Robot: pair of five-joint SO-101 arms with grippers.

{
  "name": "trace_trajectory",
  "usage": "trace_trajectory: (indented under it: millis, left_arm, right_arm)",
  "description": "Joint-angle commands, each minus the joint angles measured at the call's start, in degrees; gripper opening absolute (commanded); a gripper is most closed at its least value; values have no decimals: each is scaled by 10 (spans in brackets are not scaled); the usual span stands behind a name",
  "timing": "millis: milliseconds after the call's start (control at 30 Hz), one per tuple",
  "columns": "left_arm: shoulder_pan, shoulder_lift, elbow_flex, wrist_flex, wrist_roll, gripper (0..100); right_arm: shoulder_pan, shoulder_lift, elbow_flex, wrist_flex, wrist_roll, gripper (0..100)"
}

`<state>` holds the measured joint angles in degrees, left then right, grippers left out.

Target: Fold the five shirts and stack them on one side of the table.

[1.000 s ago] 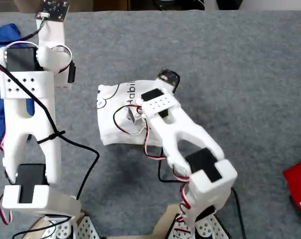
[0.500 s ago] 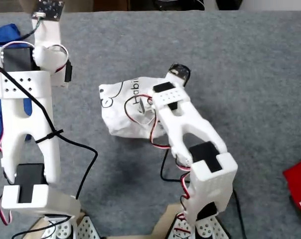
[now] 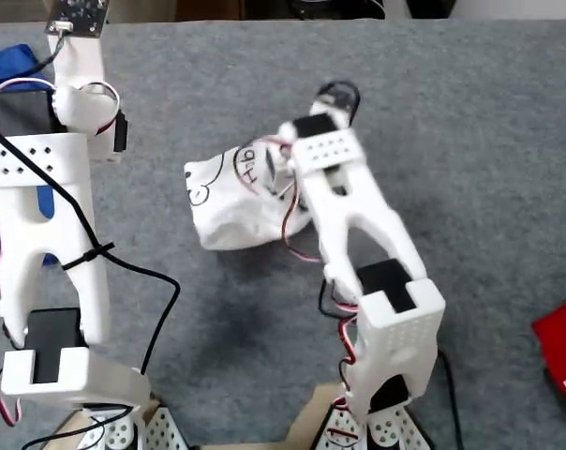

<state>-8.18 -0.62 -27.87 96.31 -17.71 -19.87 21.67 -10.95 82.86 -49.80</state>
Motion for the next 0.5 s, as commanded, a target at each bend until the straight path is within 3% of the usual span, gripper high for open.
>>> trace_trajectory:
  millis: [0,467]
  left_arm:
    - [-4,-23,0,-10,-4,41]
    - [-4,-23,0,-10,-4,41]
  right_arm:
    - [58,-2,-102,50,24,5]
    - [389,-6,-235,109,129,5]
